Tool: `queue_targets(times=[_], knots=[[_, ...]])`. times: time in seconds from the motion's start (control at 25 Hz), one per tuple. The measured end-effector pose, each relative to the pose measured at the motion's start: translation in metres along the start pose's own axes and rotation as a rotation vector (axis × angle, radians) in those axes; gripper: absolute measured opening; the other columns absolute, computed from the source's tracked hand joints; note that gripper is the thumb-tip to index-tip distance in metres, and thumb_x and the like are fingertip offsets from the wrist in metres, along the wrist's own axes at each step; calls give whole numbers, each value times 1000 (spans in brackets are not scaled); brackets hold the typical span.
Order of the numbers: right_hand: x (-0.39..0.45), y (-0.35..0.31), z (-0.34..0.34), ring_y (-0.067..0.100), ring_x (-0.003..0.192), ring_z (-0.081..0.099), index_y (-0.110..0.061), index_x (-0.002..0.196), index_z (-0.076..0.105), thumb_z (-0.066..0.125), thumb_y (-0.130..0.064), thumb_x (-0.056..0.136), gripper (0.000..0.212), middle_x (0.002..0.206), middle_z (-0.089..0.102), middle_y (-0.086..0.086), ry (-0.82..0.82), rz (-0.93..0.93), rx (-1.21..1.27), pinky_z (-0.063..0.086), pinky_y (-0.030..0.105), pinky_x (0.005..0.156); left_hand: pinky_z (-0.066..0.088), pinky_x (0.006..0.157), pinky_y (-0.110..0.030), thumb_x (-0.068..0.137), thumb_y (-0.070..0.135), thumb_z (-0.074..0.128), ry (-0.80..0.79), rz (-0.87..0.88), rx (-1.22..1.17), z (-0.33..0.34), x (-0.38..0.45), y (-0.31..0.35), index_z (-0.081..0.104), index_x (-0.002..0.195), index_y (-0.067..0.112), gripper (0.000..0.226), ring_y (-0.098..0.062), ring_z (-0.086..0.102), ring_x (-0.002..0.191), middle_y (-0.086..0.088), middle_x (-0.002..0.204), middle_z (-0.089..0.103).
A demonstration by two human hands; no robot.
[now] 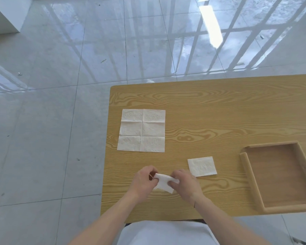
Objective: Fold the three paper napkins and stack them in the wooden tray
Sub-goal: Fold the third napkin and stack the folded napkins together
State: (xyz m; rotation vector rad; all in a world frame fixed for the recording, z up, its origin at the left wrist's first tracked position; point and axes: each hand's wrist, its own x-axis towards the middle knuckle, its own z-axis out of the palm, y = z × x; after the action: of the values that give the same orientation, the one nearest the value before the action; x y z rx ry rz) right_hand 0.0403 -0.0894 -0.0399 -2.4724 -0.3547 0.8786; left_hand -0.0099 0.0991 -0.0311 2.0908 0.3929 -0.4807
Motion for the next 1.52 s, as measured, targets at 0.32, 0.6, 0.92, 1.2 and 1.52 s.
queue_targets(times=[0.32, 0.6, 0.92, 1.2, 1.52], knots=[[-11, 76, -71, 14, 75, 66, -28, 81, 68, 71, -24, 76, 7, 81, 72, -4, 5, 144, 537, 52, 34, 70, 49, 56, -25, 88, 15, 66, 34, -317, -447, 64, 11, 61, 67, 89, 19, 4, -13, 65, 71, 0, 86, 69], [-14, 121, -92, 16, 75, 71, -27, 84, 68, 72, -20, 81, 8, 79, 74, -7, 7, 241, 642, 61, 42, 67, 50, 55, -26, 87, 16, 71, 183, -448, -635, 108, 19, 94, 69, 94, 19, 7, -14, 70, 70, -2, 89, 75], [5, 137, -103, 15, 69, 72, -22, 87, 71, 73, -19, 82, 6, 77, 76, -5, 33, 300, 606, 62, 42, 71, 55, 54, -24, 87, 16, 71, 267, -438, -497, 121, 41, 97, 69, 85, 16, 3, -13, 67, 68, -2, 85, 73], [21, 139, -103, 13, 79, 71, -22, 92, 74, 70, -15, 81, 14, 83, 76, -7, 22, 310, 520, 59, 43, 81, 59, 75, -44, 85, 11, 70, 260, -454, -463, 120, 57, 94, 69, 86, 17, 6, -17, 63, 72, -4, 85, 70], [25, 142, -102, 13, 79, 71, -24, 90, 73, 71, -20, 81, 10, 82, 75, -8, 35, 326, 514, 59, 42, 80, 60, 71, -35, 84, 14, 72, 243, -439, -370, 119, 63, 89, 68, 87, 22, 9, -14, 66, 76, 2, 84, 70]])
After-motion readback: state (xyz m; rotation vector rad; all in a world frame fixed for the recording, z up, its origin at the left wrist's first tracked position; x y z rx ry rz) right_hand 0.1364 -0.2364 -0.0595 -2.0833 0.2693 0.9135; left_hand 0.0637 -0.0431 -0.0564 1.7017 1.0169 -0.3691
